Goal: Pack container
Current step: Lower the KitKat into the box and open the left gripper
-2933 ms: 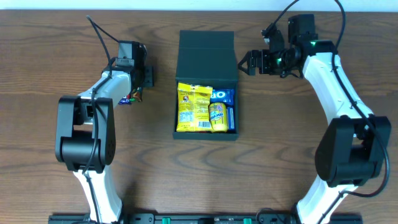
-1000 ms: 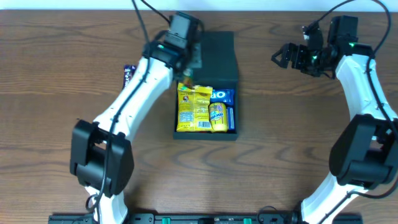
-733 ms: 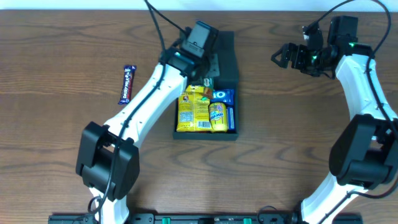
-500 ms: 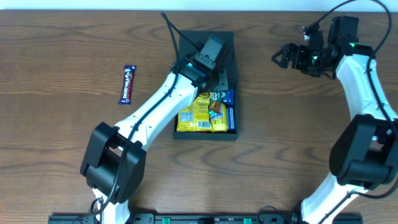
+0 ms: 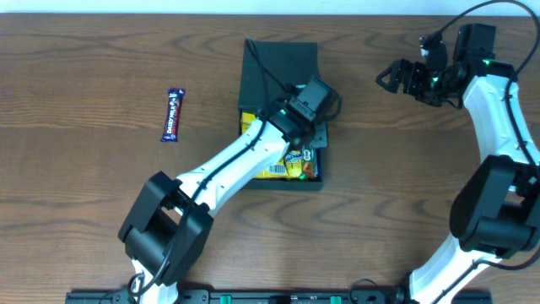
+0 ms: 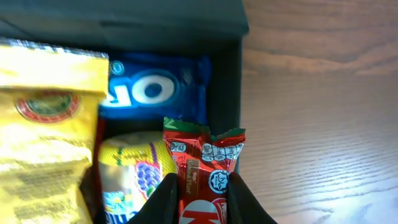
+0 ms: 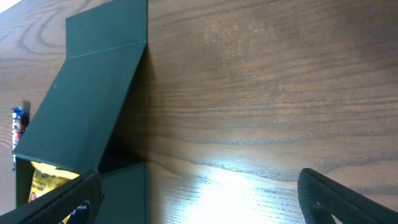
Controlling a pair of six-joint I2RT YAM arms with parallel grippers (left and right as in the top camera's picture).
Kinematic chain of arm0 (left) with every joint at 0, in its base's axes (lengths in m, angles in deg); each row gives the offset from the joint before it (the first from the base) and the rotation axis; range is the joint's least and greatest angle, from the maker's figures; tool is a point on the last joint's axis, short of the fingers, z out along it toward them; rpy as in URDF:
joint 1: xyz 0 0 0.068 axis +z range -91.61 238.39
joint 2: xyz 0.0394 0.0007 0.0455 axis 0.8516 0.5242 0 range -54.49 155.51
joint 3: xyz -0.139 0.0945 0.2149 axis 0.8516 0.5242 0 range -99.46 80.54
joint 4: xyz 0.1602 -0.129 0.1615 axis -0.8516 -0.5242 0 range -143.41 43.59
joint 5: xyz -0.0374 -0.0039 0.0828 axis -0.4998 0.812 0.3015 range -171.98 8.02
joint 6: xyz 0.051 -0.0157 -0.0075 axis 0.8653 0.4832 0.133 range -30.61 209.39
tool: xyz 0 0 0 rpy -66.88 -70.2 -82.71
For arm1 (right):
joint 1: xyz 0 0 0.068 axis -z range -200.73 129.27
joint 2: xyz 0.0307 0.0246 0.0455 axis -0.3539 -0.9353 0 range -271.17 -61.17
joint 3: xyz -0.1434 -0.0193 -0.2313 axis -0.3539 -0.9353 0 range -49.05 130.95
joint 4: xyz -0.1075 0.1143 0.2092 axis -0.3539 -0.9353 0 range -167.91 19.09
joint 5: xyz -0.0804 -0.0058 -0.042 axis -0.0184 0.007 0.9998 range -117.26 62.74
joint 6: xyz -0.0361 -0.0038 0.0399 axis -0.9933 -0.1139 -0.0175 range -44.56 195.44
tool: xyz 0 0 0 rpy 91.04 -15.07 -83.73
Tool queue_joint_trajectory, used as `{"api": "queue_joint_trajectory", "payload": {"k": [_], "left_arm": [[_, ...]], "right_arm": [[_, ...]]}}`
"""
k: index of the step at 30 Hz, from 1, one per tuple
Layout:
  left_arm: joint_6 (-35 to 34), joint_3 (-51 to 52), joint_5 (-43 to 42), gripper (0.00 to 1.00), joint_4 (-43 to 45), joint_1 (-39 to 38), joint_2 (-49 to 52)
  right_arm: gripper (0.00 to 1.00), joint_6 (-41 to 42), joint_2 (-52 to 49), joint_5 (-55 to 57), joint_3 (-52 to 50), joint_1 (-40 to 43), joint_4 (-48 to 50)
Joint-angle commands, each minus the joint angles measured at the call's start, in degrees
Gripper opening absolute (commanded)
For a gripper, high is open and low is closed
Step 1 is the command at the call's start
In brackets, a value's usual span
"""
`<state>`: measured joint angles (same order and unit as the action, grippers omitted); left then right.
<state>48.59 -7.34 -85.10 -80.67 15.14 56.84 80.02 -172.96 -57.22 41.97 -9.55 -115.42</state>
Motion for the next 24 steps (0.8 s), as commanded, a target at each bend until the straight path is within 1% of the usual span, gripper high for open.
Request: {"api": "queue_joint_trajectory", "payload": {"k": [1,9,13,24], "left_arm": [[-3.0,0.7,2.5,0.06,0.0,-1.1,0.7],[-3.2,0.8,5.8,0.06,2.2,-1.5,0.9],[-3.1,0.9,9.6,0.06,3.6,-1.5,0.9],[-2.9,1.4,9.7,0.06,4.9,-1.5,2.6]], "right_arm": [[0.99,0.5,1.5,-0.3,0.8,0.8,-0.1],[0.99,0.5,1.5,-0.3,0.8,0.8,-0.1],[0.99,0.5,1.5,-0.3,0.8,0.8,-0.1],[0.99,0.5,1.5,-0.3,0.8,0.8,-0.2]]}}
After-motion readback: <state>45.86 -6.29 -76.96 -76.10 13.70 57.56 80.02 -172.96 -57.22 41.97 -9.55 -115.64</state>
